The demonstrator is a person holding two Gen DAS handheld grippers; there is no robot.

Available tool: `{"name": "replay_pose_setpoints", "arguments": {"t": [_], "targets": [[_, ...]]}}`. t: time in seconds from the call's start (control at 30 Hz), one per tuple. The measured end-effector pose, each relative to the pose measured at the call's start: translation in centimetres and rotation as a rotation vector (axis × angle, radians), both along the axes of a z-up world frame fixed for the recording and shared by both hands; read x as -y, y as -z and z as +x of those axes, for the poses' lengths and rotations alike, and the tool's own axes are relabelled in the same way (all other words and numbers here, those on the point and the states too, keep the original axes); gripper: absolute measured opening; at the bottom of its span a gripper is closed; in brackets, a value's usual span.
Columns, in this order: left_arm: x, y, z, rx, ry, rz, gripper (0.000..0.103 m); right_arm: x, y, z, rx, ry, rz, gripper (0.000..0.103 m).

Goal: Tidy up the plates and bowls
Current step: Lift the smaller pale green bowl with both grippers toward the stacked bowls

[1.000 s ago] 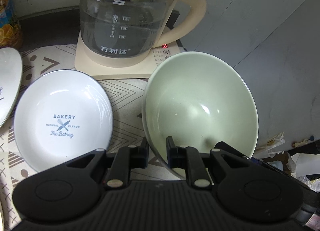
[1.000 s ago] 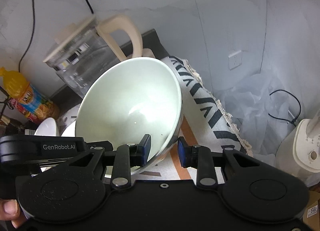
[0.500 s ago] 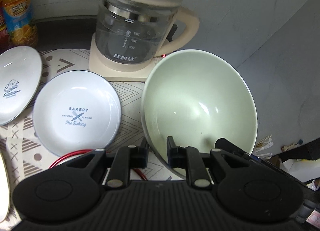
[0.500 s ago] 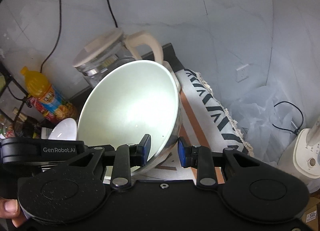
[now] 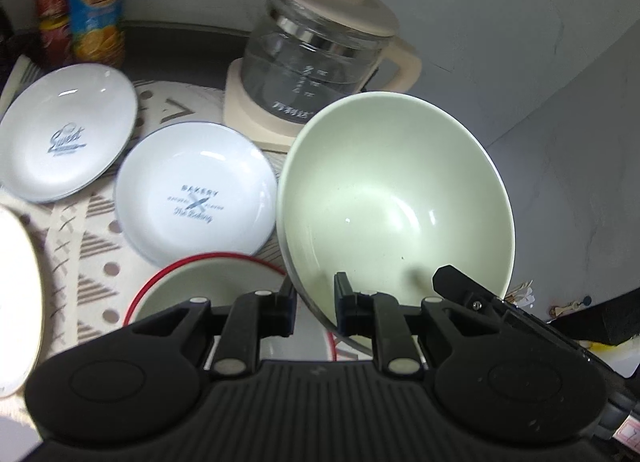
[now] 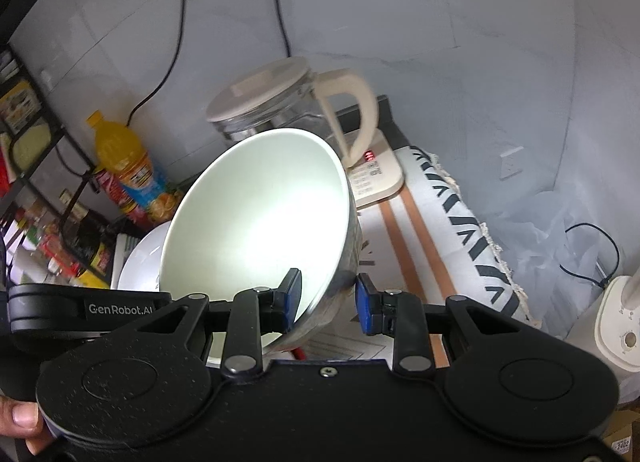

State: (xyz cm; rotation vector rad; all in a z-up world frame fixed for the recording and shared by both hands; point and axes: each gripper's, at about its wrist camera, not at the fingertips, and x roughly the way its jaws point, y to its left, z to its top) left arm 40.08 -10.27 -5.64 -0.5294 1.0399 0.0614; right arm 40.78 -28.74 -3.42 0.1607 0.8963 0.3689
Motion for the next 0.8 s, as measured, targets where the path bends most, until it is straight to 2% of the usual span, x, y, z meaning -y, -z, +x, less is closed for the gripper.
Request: {"name": "replay_pose_setpoints", "arguments": {"t": [0.17, 0.8], "targets": [[-0.6, -0.3, -1.6, -0.004, -0.005, -0.011, 0.018, -0.9, -0.6, -0.9, 0.019, -0.063, -0.014, 0.029], [-2.7, 1.5, -5.4, -0.096, -0.032, -0.054, 0.019, -3.5, 0.5, -2.8, -0.047, -0.212, -0.048, 0.029]]}}
